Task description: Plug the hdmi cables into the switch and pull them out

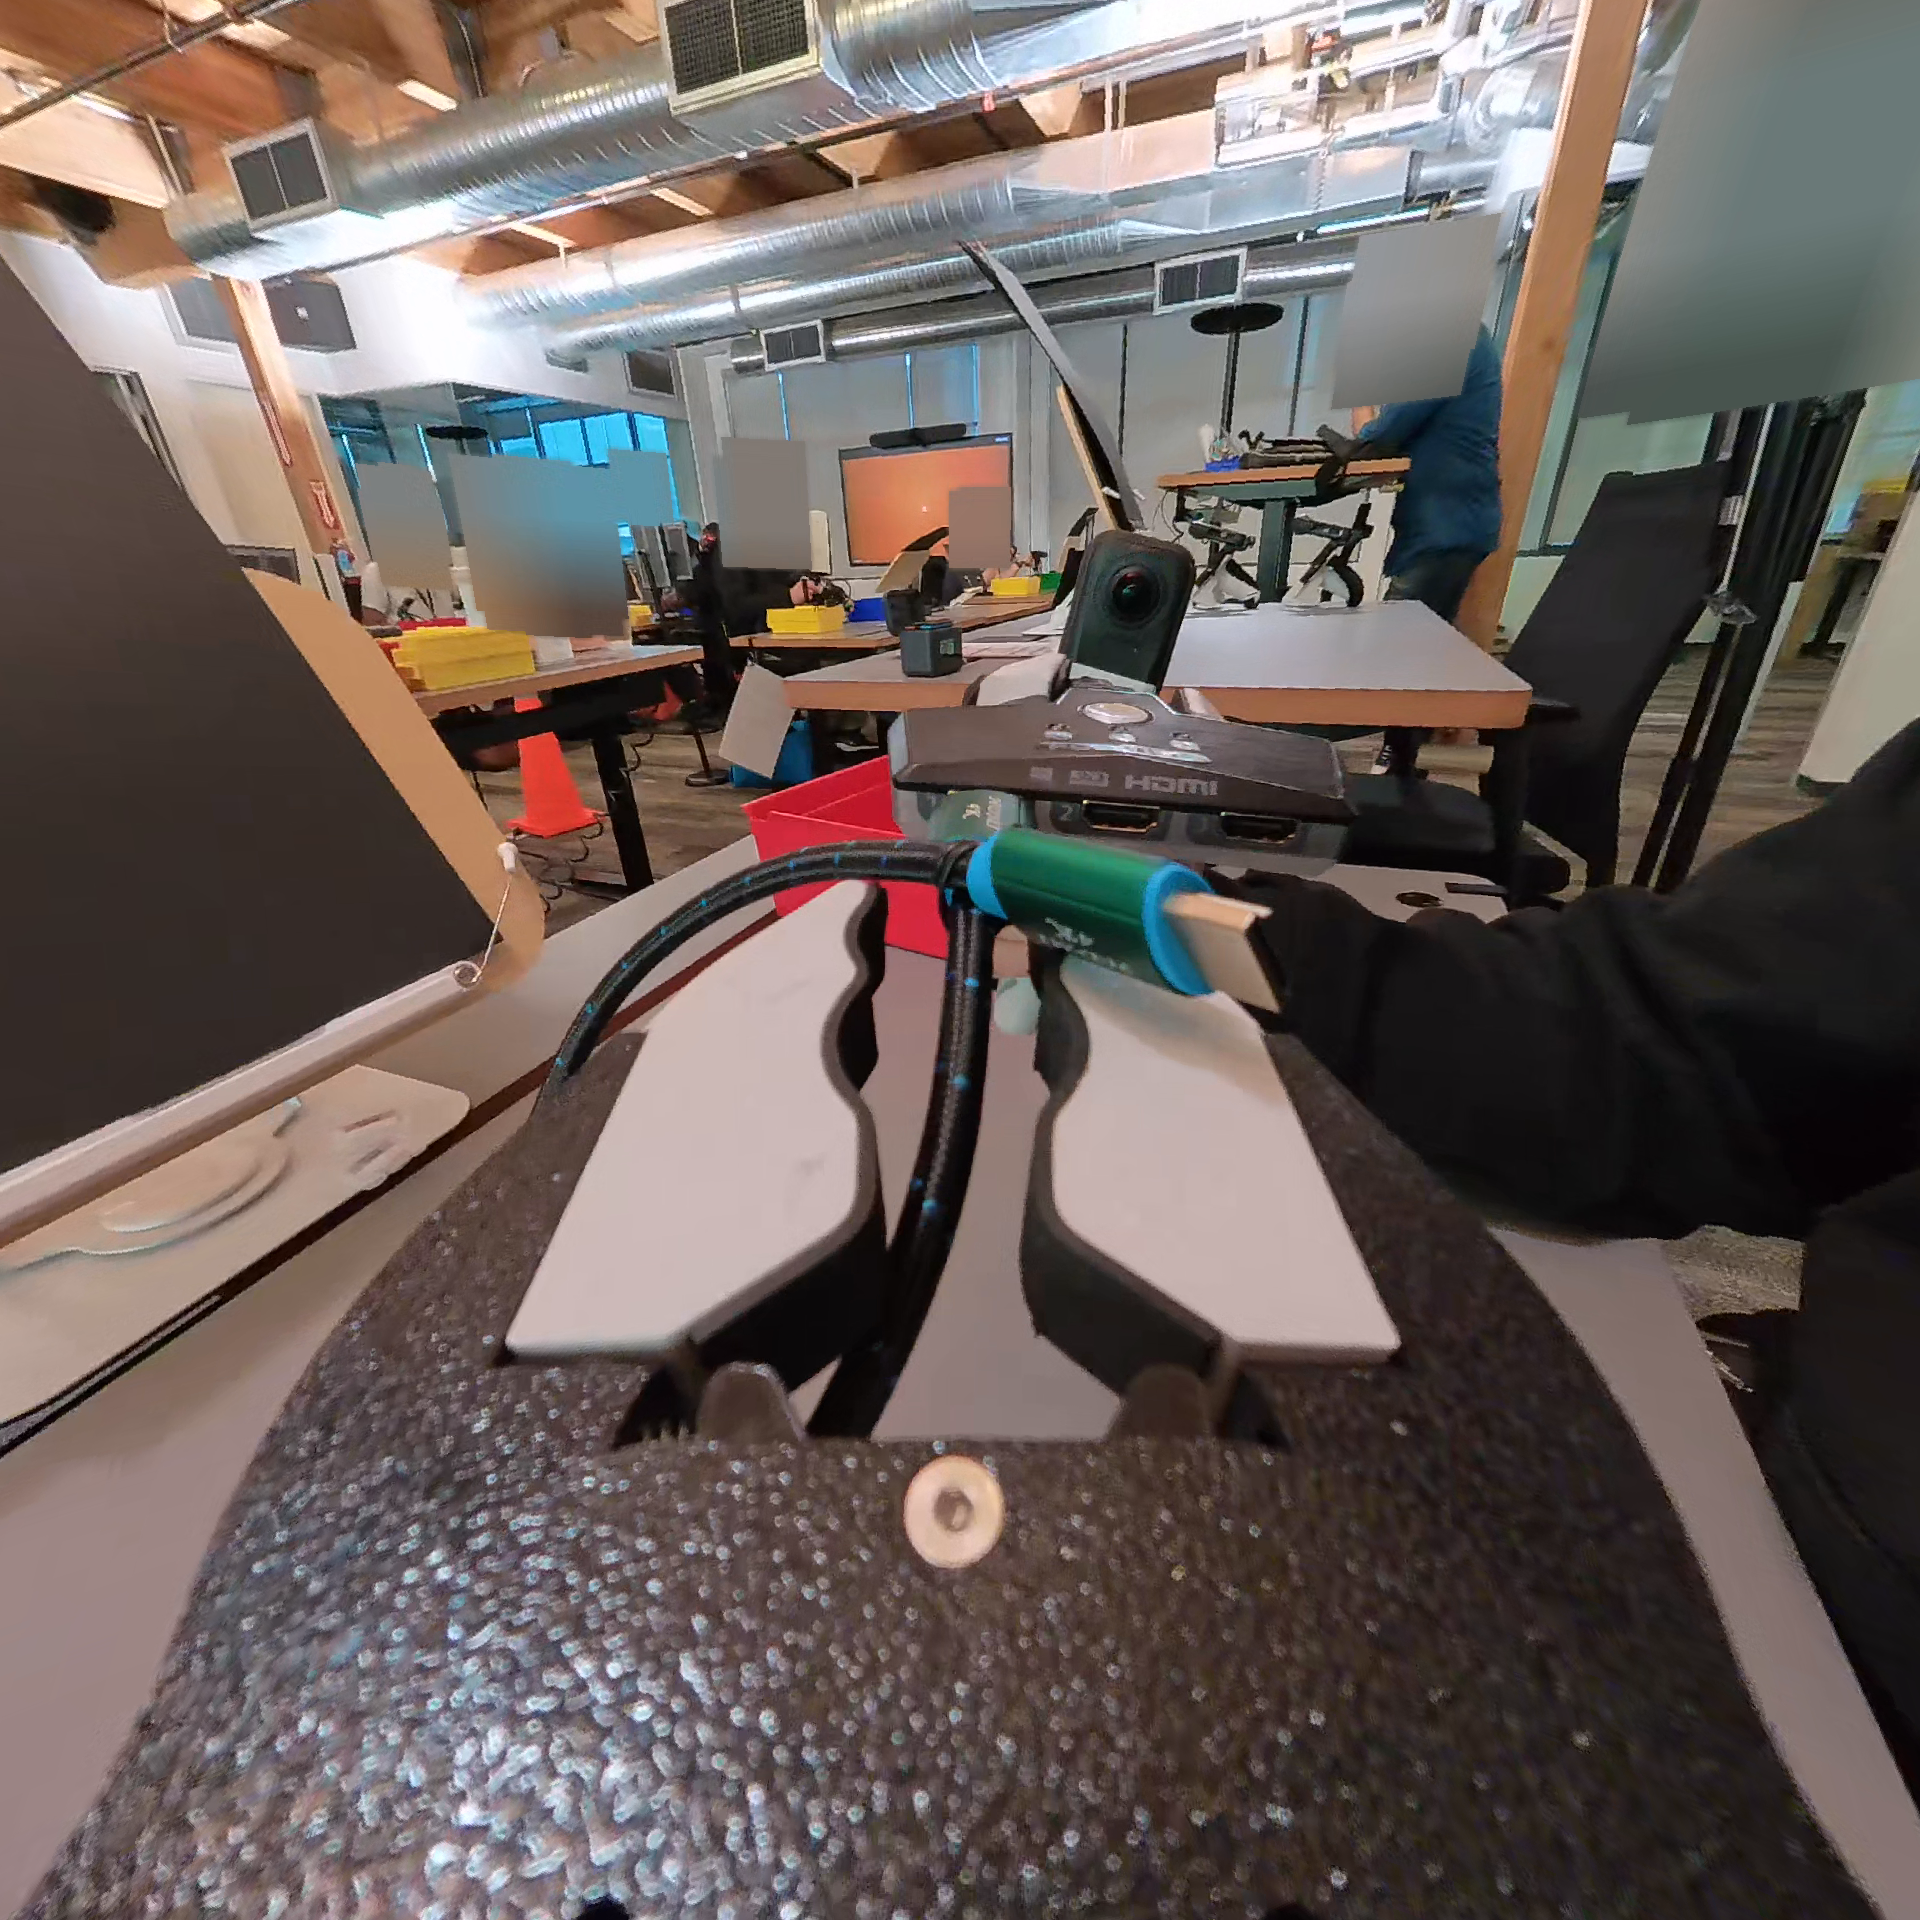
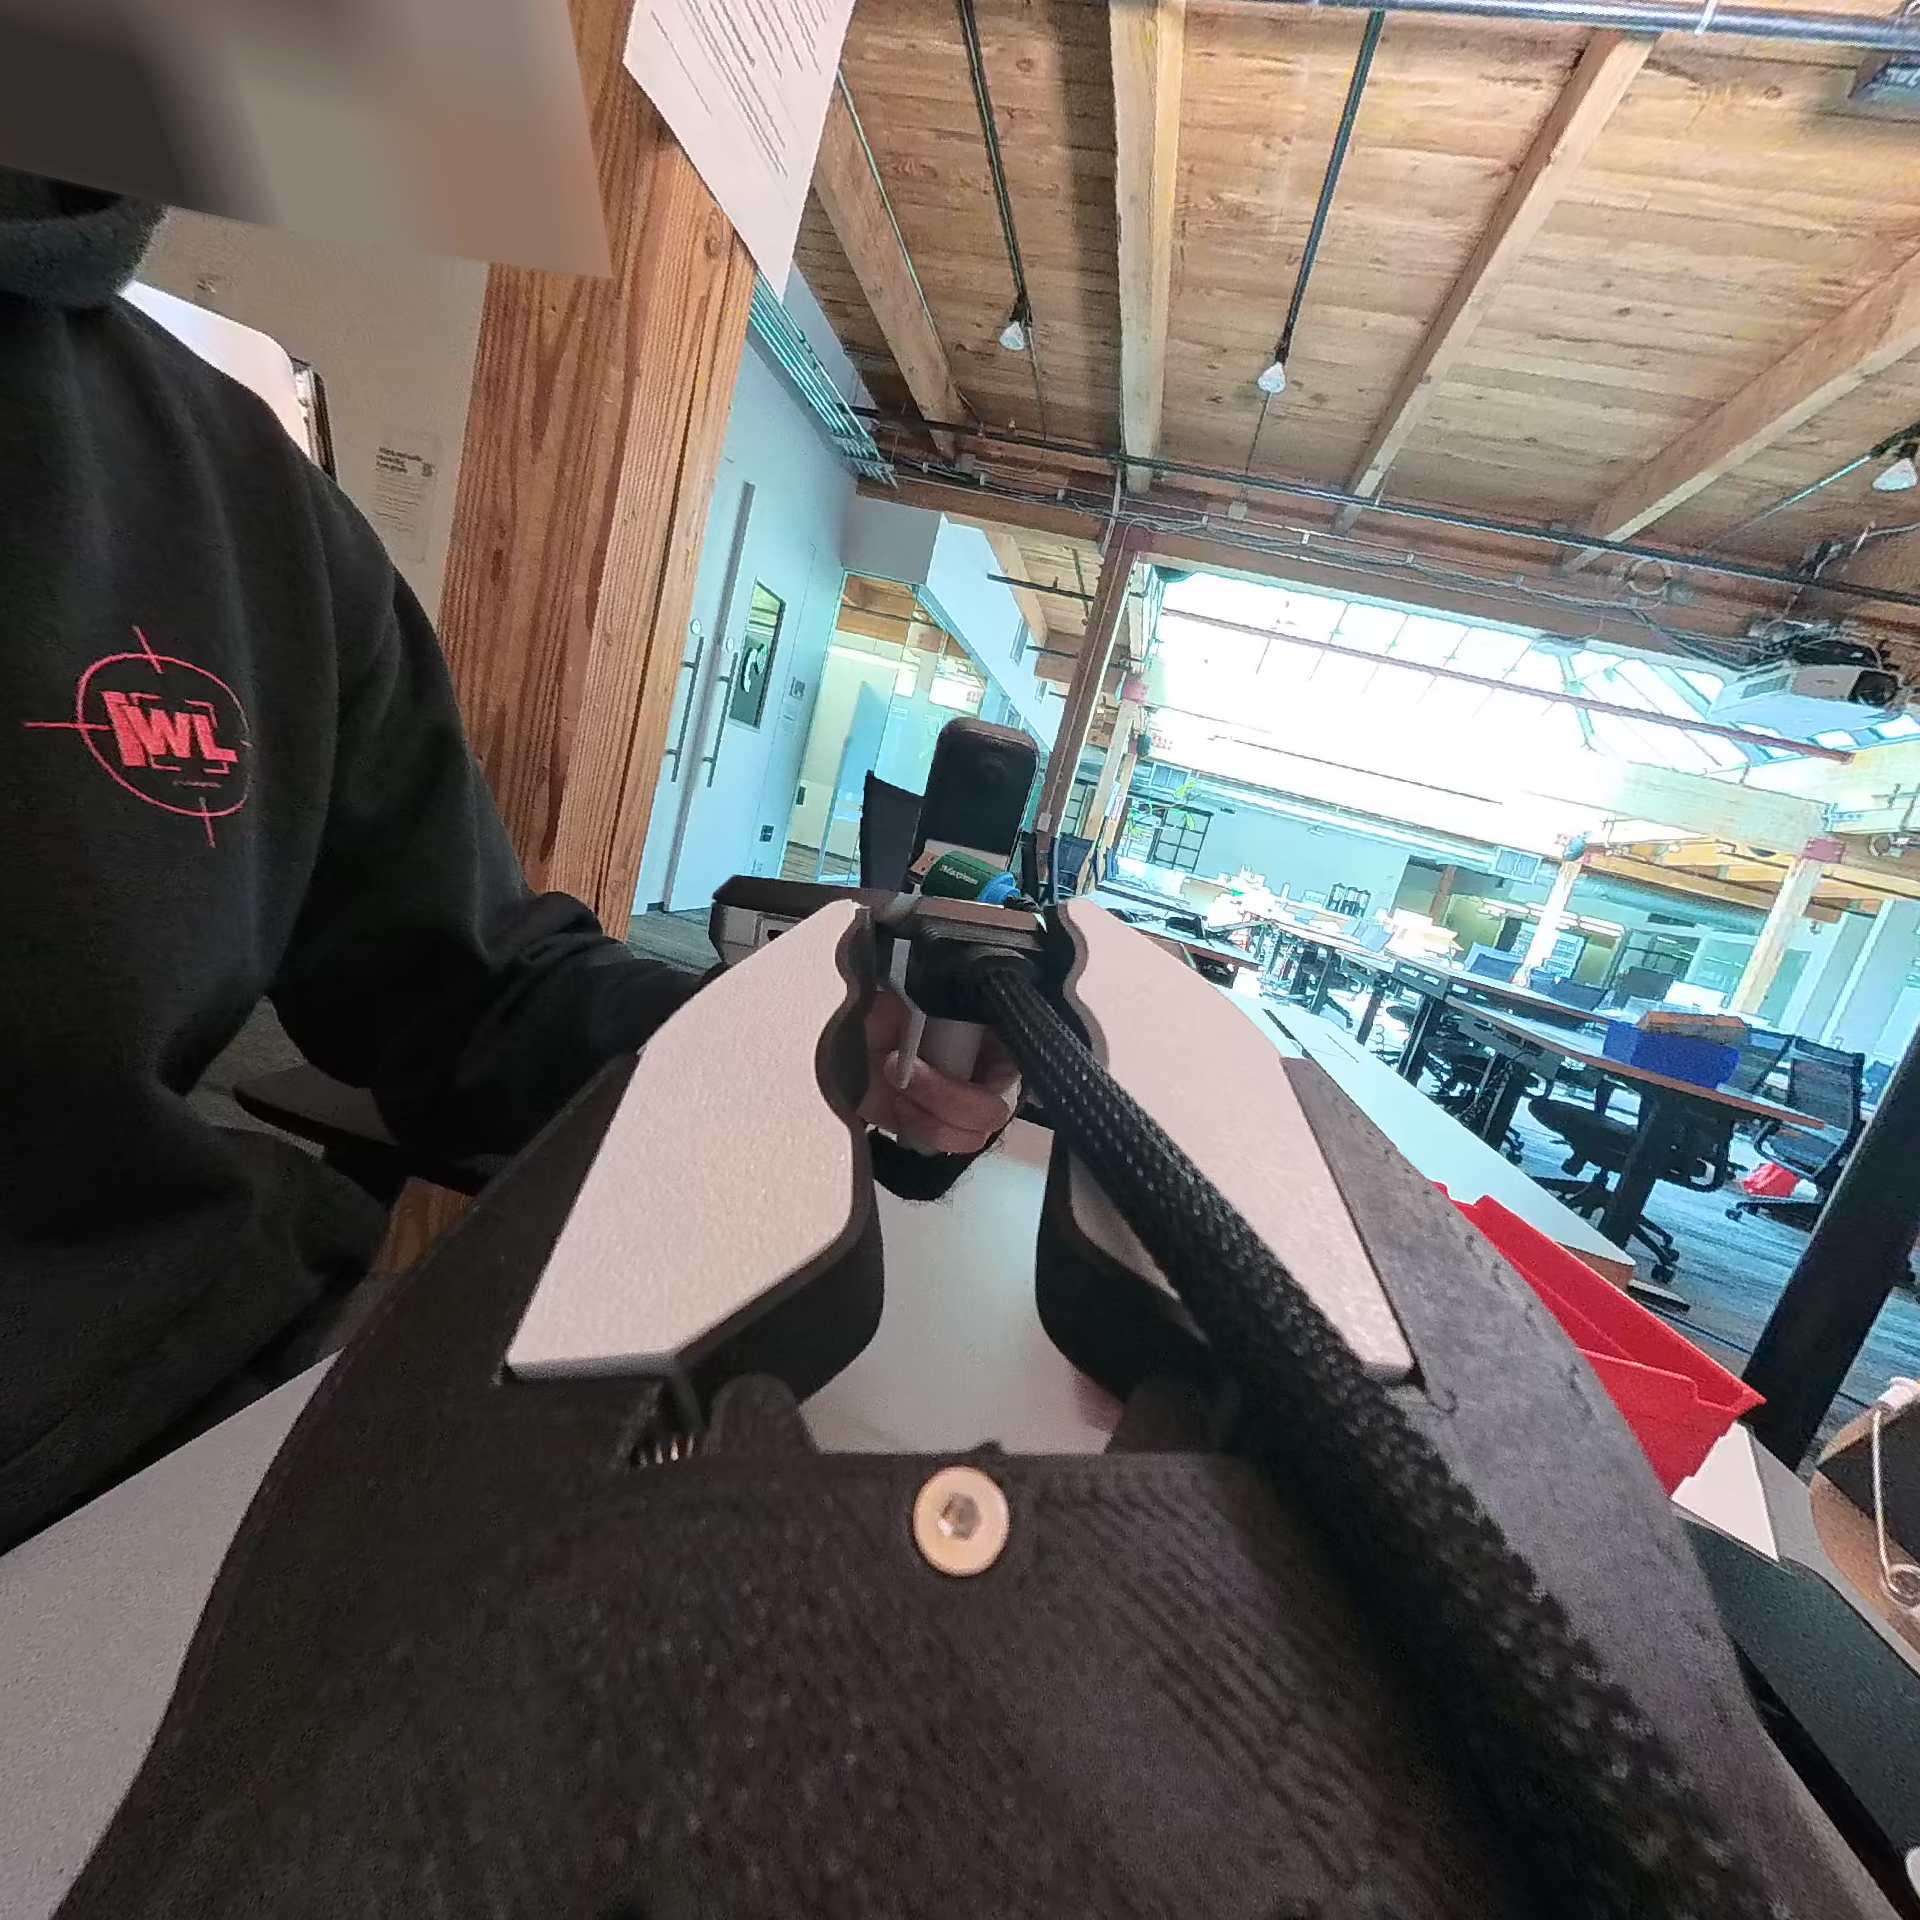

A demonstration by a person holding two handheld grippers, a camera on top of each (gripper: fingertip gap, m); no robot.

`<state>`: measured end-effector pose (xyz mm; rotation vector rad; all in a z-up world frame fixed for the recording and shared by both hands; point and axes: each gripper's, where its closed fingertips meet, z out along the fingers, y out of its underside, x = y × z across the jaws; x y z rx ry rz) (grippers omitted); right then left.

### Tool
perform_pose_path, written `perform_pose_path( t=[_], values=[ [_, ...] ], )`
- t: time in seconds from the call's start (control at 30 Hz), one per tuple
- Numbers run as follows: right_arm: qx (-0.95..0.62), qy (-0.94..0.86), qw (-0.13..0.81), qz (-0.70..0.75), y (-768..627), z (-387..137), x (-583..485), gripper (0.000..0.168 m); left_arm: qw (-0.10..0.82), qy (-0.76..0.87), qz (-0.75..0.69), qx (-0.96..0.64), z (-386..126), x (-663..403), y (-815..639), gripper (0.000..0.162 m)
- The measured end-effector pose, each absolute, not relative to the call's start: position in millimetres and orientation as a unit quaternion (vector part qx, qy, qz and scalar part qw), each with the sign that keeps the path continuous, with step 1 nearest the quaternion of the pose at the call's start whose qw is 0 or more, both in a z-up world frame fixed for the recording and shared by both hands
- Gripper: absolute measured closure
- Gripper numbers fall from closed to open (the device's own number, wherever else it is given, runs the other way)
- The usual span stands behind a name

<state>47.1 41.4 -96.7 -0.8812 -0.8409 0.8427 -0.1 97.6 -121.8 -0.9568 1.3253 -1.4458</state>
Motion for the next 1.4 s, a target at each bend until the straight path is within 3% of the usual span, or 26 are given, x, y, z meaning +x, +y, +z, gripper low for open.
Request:
perform_pose_path(
  t=[0.23, 0.73, 1.07, 1.4],
  values=[
    [-0.403, -0.388, 0.731, 0.39, 38, -97, 46, 0.137, 0.427, 0.529, -0.622, -0.388, -122, -3, 91, 0.137],
    [-0.424, -0.377, 0.73, 0.382, 43, -96, 50, 0.137, 0.415, 0.524, -0.638, -0.383, -128, -13, 97, 0.123],
    [-0.415, -0.375, 0.734, 0.384, 44, -100, 52, 0.137, 0.483, 0.537, -0.565, -0.399, -124, -4, 100, 0.126],
    [-0.413, -0.374, 0.731, 0.394, 45, -104, 49, 0.136, 0.502, 0.515, -0.561, -0.409, -123, -2, 105, 0.145]
  ],
)
